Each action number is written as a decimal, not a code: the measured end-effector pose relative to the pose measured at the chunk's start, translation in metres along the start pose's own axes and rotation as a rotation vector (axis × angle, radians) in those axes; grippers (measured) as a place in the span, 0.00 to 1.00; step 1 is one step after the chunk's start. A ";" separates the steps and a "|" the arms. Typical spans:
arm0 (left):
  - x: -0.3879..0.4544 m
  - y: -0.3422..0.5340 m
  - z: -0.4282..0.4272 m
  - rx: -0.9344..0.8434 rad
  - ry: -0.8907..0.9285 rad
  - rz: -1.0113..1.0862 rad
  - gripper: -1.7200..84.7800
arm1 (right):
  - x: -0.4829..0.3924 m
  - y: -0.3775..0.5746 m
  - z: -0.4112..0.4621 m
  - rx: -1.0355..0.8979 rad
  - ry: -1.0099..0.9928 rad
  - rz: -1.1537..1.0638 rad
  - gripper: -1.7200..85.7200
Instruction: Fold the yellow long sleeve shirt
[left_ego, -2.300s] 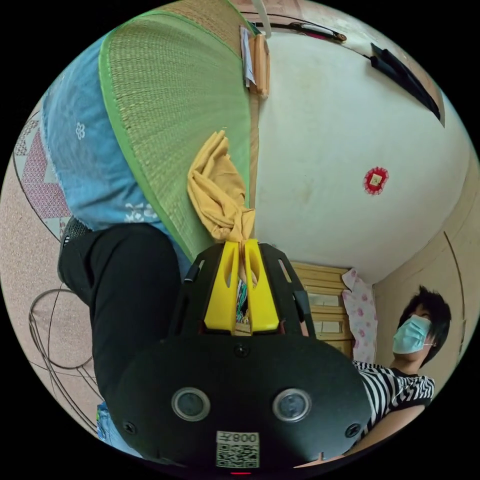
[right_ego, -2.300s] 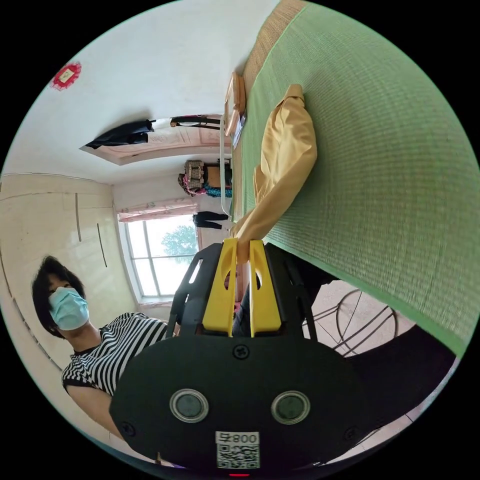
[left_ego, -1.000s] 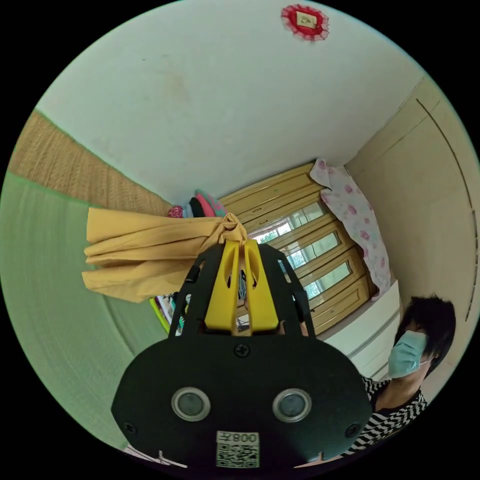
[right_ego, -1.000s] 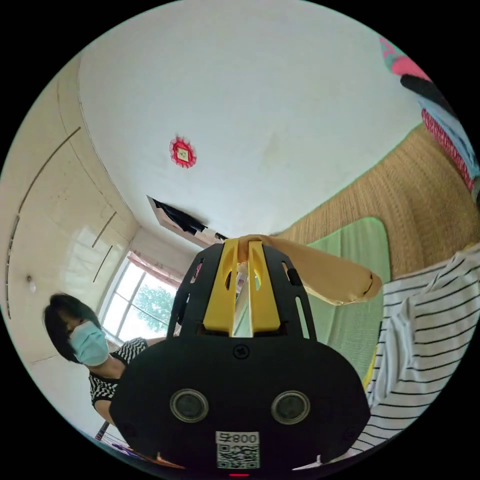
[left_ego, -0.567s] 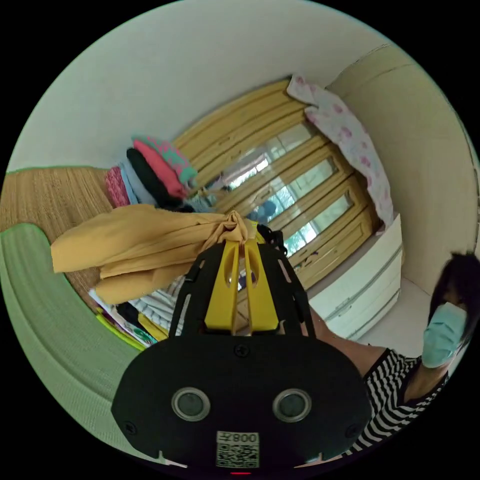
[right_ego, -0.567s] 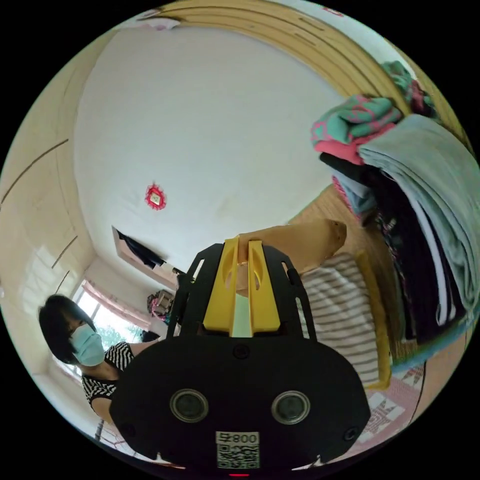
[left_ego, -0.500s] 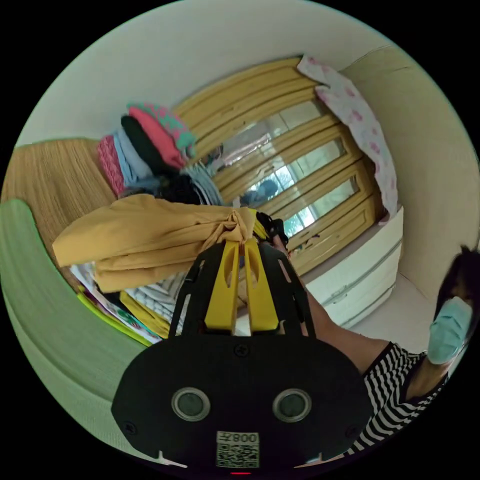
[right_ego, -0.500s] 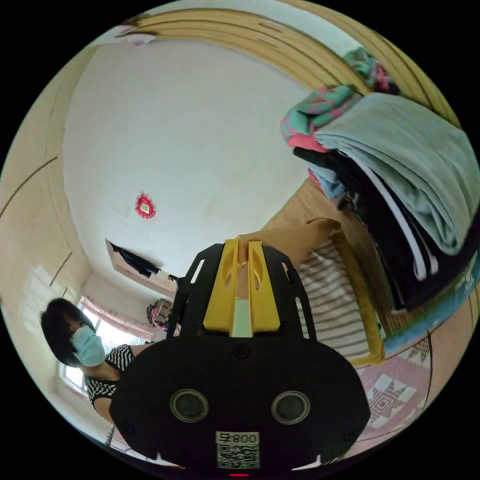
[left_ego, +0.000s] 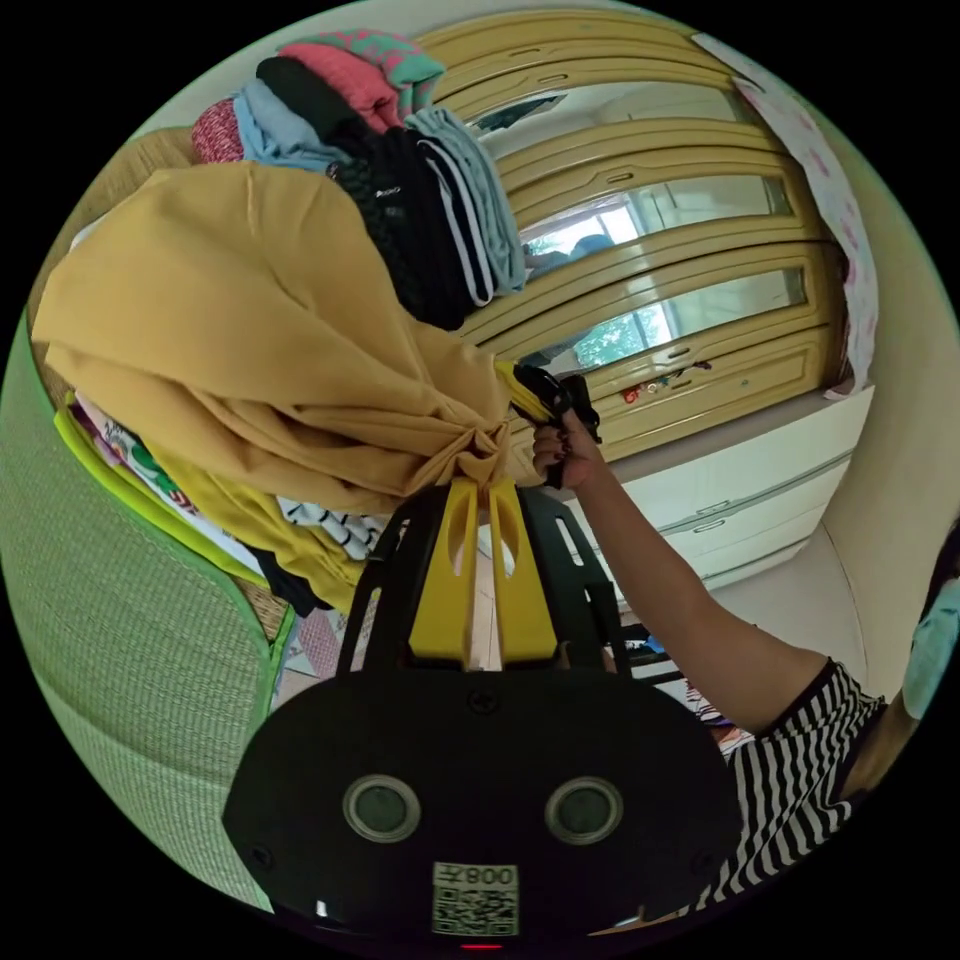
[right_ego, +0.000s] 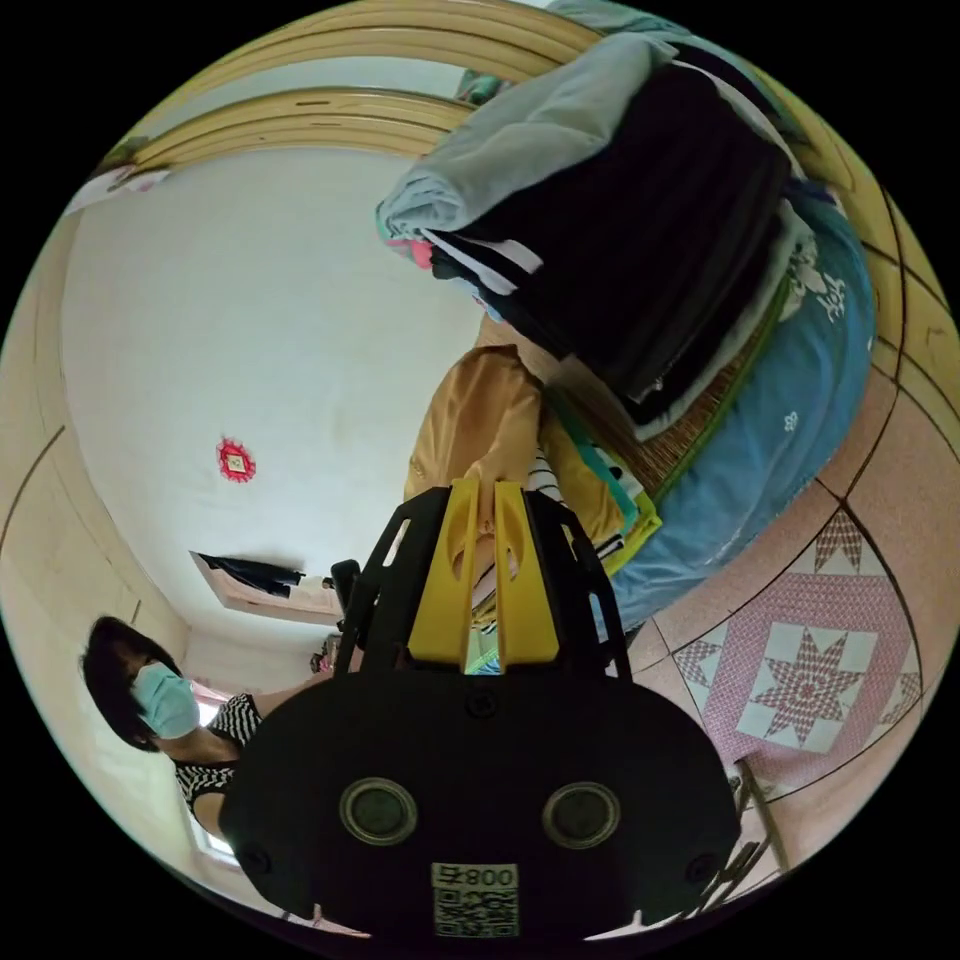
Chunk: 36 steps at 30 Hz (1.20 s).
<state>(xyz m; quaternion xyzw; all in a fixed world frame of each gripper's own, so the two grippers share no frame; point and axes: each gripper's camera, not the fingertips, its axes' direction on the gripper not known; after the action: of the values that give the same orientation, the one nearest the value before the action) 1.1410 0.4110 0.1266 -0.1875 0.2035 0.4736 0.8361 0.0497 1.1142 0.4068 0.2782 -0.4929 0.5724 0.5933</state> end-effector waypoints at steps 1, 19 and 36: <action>0.001 -0.004 0.002 -0.011 -0.008 -0.009 0.04 | 0.011 -0.001 -0.003 0.003 0.001 0.017 0.05; -0.005 -0.026 -0.016 -0.067 0.055 -0.089 0.09 | 0.013 -0.025 -0.073 0.255 0.123 0.097 0.03; -0.061 -0.037 -0.122 0.255 -0.082 -0.163 0.09 | -0.301 -0.087 0.123 -0.179 0.377 -0.515 0.03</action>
<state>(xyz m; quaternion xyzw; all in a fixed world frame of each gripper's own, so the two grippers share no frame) 1.1242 0.2874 0.0593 -0.0765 0.2118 0.3818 0.8964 0.1420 0.8659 0.1998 0.2297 -0.3361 0.3994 0.8214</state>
